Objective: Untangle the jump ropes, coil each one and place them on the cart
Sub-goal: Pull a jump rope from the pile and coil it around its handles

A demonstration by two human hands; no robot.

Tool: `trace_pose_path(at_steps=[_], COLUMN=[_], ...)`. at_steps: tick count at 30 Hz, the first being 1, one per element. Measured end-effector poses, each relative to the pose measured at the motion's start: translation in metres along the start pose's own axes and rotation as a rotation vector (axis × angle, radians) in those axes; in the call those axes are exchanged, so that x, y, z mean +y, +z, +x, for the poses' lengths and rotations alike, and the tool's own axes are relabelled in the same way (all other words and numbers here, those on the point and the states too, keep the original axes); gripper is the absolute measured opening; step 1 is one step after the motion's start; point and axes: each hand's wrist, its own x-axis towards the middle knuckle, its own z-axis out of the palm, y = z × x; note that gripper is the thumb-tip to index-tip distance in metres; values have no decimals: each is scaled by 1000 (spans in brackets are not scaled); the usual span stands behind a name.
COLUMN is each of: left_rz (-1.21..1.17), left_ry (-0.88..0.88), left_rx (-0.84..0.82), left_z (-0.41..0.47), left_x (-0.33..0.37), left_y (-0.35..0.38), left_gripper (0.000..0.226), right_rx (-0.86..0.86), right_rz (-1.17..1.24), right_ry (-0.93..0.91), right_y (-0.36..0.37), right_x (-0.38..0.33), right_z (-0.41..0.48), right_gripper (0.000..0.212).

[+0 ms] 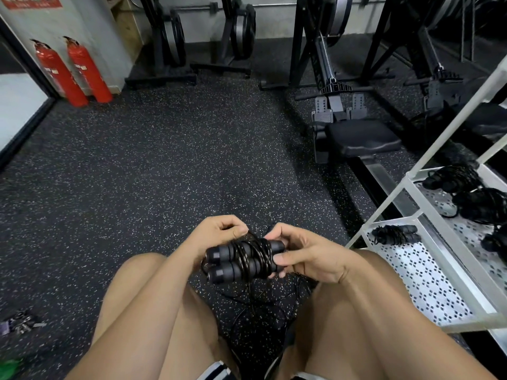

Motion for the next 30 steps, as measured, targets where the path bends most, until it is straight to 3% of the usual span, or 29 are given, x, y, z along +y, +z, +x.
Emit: trace_pose_path(at_steps=[2, 5, 13, 19, 23, 26, 30], left_rz=[-123, -36, -85, 106, 139, 200, 240], left_ry=[-54, -123, -89, -131, -158, -188, -168], left_rx=[-5, 152, 102, 59, 33, 1, 19], left_z=[-1, -7, 1, -6, -6, -7, -6], left_x=[0, -4, 3, 1, -6, -13, -8], left_y=[7, 28, 65, 63, 59, 64, 66], left_gripper=[23, 35, 28, 9, 15, 18, 23], right_rx=[-2, 53, 496, 656, 549, 478, 600], right_rz=[81, 215, 371, -92, -355, -533, -517], right_ry=[-55, -146, -228, -122, -23, 38, -8], right_y=[2, 4, 4, -4, -6, -2, 6], right_x=[-1, 0, 9, 17, 17, 17, 19], right_z=[1, 6, 20, 23, 21, 18, 19], right_gripper=[33, 31, 33, 61, 90, 66, 51])
